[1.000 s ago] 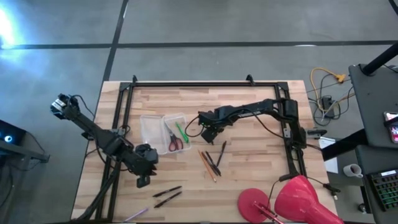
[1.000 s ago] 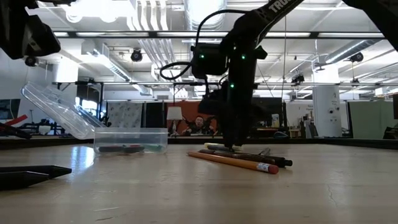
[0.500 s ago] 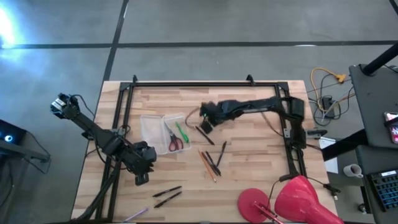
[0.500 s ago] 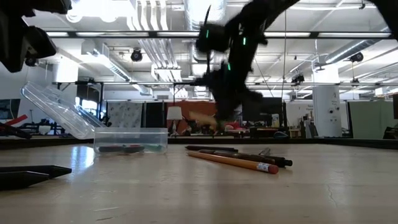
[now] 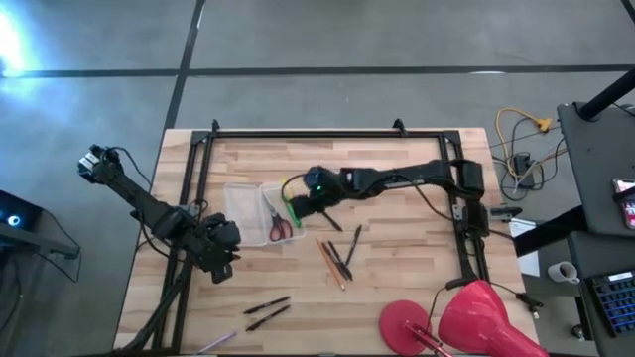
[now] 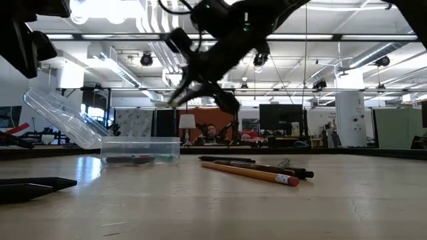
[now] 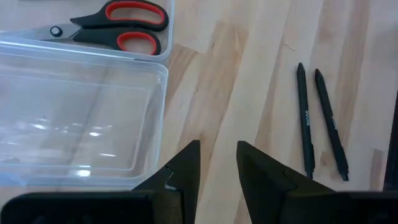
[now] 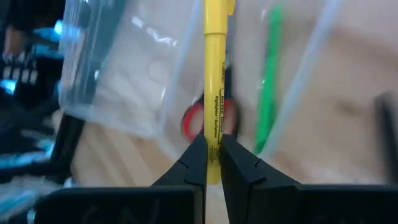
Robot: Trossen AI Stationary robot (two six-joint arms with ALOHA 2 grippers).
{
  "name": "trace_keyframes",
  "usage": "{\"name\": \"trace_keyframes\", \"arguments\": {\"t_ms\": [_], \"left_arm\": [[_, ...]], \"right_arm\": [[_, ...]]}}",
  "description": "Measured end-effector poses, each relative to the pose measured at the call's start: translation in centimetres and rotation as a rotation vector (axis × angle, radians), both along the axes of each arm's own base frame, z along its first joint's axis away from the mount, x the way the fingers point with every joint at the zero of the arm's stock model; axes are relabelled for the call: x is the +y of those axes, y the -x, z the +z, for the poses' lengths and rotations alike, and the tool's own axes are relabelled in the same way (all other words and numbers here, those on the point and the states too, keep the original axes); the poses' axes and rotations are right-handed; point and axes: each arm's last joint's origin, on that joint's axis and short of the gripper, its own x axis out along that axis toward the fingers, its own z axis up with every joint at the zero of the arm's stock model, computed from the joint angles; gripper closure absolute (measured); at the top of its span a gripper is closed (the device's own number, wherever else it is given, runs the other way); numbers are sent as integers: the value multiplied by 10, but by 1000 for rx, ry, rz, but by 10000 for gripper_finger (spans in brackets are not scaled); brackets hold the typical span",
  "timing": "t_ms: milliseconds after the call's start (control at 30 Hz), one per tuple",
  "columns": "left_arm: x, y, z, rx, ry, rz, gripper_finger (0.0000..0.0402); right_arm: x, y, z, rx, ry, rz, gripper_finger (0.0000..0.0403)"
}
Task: Pick & place school supplies into a supply box
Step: Put the yellow pen into the transparent supply box, then put the black pen into the transparent supply box
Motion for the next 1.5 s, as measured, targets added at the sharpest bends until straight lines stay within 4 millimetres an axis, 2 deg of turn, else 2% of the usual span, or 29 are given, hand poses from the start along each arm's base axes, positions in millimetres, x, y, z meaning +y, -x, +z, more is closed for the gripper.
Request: {"name": "trace_keyframes", "arguments": {"t_ms": [100, 267, 367, 533, 633, 767, 967, 1100, 1267, 1367, 1500], "left_arm": [[0, 5, 1, -26, 19, -14, 313], [-4, 9, 1, -68, 61, -45, 313], [-8, 11, 0, -67, 73, -75, 313], [-13, 15, -6, -55, 78, -116, 313], [-16, 15, -12, -64, 93, -149, 313], [-24, 9, -24, -142, 203, -179, 313], [-33, 3, -43, -278, 254, -254, 315], [-46, -3, -46, -170, 147, -285, 340], [-74, -31, -45, -47, 53, -248, 360], [-93, -48, -51, 29, 12, -221, 351], [-114, -63, -62, 153, -48, -154, 307]], "right_arm": [[4, -16, 0, -35, -28, 11, 389], [4, -33, -14, 12, -36, -3, 375], [4, -37, -7, 43, -27, 10, 341], [5, -38, -25, 156, -51, 10, 274], [7, -40, -15, 124, -58, 8, 241], [18, -31, -4, 188, 10, 76, 208], [56, -1, 15, 457, 344, 310, 188], [82, 14, 14, 556, 469, 498, 187], [103, 23, 11, 575, 507, 590, 188], [114, 28, 6, 595, 546, 607, 188], [129, 32, 8, 584, 587, 625, 188]]}}
